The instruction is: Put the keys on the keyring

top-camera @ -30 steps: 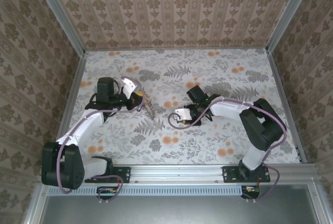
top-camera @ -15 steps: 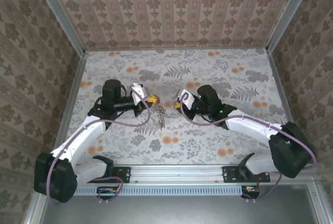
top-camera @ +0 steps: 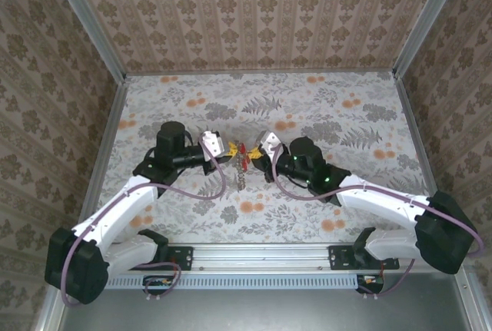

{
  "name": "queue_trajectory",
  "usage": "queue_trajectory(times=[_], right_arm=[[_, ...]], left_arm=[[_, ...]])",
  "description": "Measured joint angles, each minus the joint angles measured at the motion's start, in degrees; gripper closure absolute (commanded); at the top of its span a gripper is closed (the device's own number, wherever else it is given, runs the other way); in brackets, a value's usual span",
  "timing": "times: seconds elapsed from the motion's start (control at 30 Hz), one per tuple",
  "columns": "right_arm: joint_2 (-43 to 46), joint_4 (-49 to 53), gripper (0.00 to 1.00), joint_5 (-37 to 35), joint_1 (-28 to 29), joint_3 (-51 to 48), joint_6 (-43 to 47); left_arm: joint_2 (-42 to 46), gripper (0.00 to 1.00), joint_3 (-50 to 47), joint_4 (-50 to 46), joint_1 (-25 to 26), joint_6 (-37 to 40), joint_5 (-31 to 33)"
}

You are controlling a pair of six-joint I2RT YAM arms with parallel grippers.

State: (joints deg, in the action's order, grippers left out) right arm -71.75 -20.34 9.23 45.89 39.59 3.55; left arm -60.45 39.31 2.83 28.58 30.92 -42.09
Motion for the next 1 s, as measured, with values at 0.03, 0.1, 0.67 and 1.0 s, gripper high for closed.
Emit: queue_trajectory(times=[0.03,0.1,0.67,1.0], right_arm=[[-0.55,-0.22,1.0,-0.31,0.5,0.02,-0.37],[-1.75,-0.33,1.0,-0.92,1.46,0.22,-0.81],[-3.15,-1.36,1.0,-4.66,2.67,0.81,-3.41],[-2.47,-2.71,1.0,-5.05,2.67,0.5,-3.78]], left_arm=[[0.09,1.0,-0.07,0.13,0.31,0.22,0.35],[0.2,1.0,-0.15,0.22,1.07,0.46,0.98],[0.2,1.0,-0.26,-0.7,3.72,3.39,5.33],[0.2,1.0,-0.28,-0.44,4.02,3.39,6.97]])
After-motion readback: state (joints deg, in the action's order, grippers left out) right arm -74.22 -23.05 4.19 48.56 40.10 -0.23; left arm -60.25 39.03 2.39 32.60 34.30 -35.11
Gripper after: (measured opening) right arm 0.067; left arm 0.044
